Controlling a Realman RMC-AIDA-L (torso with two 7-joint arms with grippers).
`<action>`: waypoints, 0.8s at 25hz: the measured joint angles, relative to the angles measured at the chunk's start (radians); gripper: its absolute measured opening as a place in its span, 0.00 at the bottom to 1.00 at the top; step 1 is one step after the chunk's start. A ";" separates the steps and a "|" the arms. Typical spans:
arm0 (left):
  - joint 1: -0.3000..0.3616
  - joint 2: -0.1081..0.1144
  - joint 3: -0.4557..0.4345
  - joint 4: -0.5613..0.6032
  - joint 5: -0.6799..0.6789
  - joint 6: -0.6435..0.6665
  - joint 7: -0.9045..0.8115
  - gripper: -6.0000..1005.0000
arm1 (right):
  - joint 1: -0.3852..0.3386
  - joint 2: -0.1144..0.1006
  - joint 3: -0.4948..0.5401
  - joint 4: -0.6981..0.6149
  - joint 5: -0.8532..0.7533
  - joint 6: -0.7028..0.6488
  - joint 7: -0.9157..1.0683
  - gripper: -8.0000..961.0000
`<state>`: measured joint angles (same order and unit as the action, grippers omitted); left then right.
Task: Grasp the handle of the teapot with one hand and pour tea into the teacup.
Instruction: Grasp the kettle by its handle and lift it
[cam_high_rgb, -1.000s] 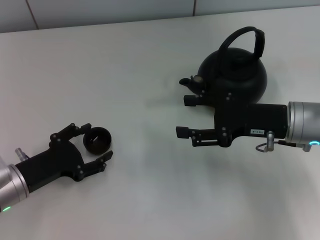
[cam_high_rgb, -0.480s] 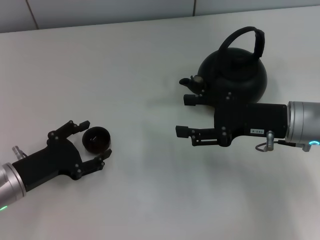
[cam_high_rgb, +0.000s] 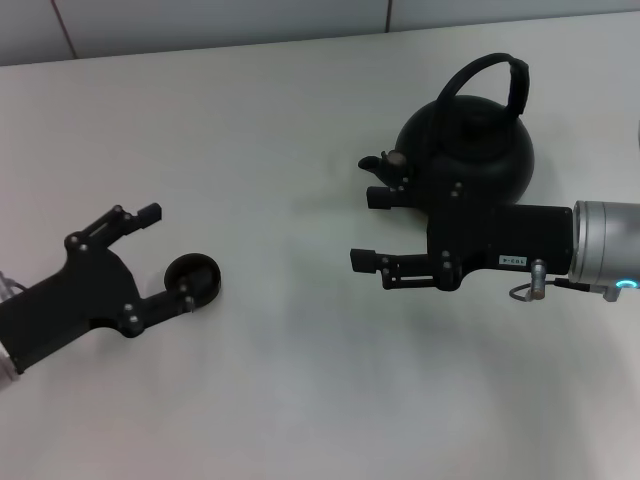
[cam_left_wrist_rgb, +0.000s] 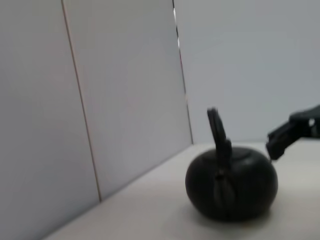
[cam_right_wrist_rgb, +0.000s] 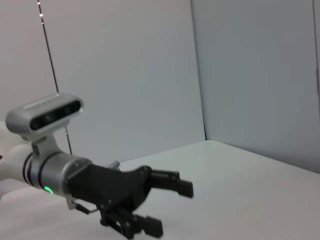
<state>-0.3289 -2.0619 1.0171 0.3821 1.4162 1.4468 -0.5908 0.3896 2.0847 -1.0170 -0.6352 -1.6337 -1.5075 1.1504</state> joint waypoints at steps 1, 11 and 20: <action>0.007 0.001 0.000 0.019 0.001 0.010 -0.016 0.85 | 0.000 0.000 0.000 0.001 0.000 0.002 -0.001 0.85; 0.022 0.104 0.004 0.253 0.197 0.216 -0.385 0.85 | 0.007 0.001 -0.004 0.004 0.000 0.042 -0.009 0.85; 0.017 0.141 -0.040 0.357 0.346 0.234 -0.517 0.85 | 0.015 -0.001 -0.006 -0.001 0.000 0.048 -0.004 0.85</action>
<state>-0.3123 -1.9211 0.9773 0.7388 1.7620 1.6810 -1.1078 0.4042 2.0835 -1.0226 -0.6365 -1.6336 -1.4598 1.1469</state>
